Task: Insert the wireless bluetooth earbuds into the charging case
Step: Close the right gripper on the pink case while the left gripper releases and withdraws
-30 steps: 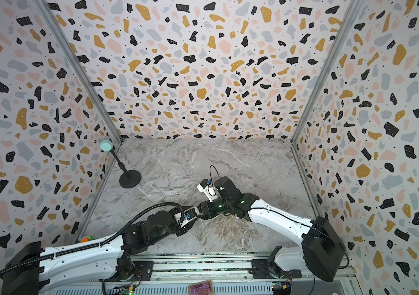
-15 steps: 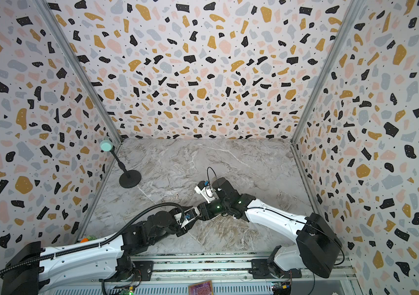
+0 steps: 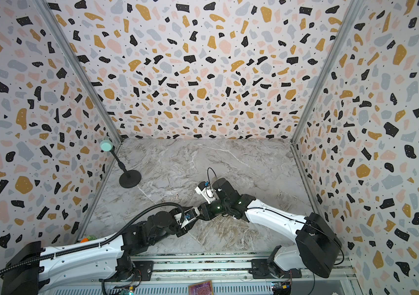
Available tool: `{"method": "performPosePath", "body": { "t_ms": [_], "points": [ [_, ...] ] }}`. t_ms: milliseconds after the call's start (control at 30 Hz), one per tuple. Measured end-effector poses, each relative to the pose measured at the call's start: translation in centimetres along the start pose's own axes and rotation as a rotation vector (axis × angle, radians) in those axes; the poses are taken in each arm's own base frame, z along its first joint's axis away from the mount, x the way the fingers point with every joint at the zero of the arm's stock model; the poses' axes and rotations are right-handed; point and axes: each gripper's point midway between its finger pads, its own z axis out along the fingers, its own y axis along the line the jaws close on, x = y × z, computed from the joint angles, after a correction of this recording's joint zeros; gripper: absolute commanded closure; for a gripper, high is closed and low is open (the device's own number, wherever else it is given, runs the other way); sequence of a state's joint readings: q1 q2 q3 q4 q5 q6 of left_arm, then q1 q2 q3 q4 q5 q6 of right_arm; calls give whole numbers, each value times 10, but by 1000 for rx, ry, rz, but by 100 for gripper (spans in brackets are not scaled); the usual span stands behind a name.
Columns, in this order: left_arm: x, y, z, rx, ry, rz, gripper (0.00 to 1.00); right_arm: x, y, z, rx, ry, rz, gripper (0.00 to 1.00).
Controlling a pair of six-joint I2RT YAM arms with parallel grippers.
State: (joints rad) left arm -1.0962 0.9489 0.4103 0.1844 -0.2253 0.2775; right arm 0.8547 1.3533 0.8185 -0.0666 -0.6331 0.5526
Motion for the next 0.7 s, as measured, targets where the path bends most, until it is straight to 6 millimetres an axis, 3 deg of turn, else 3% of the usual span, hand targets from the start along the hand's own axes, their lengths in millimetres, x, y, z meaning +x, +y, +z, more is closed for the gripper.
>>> {"method": "performPosePath", "body": {
  "t_ms": [67, 133, 400, 700],
  "points": [
    [0, 0, 0, 2, 1, 0, 42, 0, 0, 0, 0, 0, 0, 93],
    [0, -1, 0, 5, -1, 4, 1, 1, 1, 0, -6, 3, 5, 100],
    [-13, -5, -7, 42, -57, 8, 0, -2, 3, -4, -10, -7, -9, 100],
    [-62, 16, -49, 22, -252, -145, 0, -26, -10, -55, 71, -104, -90, 100]
  ]
}}
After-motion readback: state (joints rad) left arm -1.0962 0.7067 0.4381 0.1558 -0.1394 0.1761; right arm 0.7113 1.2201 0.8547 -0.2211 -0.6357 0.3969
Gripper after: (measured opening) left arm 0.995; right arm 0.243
